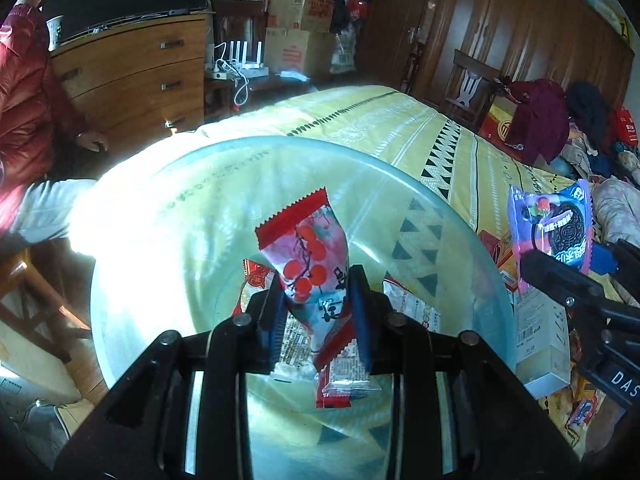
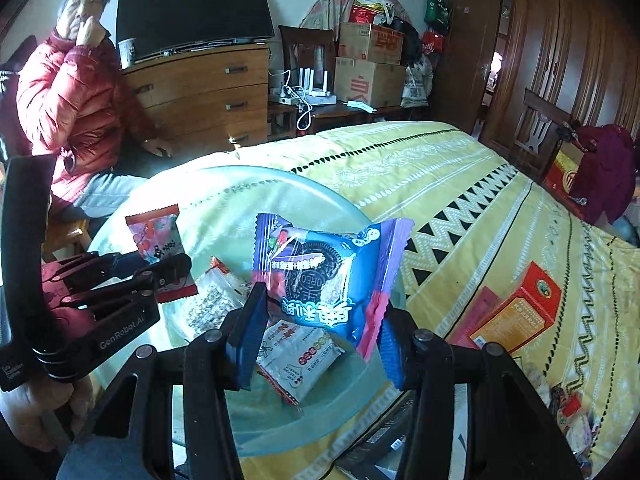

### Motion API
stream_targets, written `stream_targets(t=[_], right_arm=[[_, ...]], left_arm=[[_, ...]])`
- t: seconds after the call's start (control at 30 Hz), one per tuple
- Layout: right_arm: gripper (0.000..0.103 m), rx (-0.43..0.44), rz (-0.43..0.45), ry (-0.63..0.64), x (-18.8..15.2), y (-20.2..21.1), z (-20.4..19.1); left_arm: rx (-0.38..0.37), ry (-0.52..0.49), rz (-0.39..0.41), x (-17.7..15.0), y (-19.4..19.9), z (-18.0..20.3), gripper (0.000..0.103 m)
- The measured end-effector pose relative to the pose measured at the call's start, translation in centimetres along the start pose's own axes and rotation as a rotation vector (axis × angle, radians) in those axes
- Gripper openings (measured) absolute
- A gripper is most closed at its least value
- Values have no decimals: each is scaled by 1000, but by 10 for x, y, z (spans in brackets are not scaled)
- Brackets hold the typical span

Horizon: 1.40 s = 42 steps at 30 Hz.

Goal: Organize snacks
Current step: 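Carry both packs over the glass bowl and open both tools to drop them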

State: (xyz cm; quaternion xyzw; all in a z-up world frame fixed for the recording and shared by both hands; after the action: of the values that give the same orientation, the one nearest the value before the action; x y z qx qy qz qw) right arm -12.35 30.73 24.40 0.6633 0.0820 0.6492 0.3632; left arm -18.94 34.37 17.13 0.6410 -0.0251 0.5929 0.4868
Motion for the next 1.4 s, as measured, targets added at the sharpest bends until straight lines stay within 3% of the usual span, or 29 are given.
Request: stream_targets(t=[0.37,1.07,1.13,1.2,1.27,1.4], right_arm=[[53,-81,-21,74,-2,-6,-8],[54,-55,-37,58,-5,-17,-8],[55,-46,-42,50,-7,-19,-8],[63,-41,-38,37,-9,-17,-8],[70,-42,-29,28,-10,-13,-7],[70,-35,-5,-33,-16,10,7]], left_arm=[[-5,2,-16,-1,-4,-4,30],[-3,6,-37,0,-12,-8,33],[1,6,-39,1,-13,-8,39],[3,9,-38,2,-12,-8,60],[18,7,-23,4,-10,-8,74],[32,2,-30,7,-7,0,79]])
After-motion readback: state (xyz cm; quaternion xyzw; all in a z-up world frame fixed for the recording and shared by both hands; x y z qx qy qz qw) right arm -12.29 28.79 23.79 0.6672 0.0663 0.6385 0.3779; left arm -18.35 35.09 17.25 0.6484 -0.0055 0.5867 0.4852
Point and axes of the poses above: each gripper's, at about its wrist camera, not at the fingertips, and y roughly against the way its jaws point, z to its right, x to its top, the point moved 1 cm from there along -y, roughly the way its jaws point, and after that the axes turned 7 degrees about z, right-handed, at the moved point
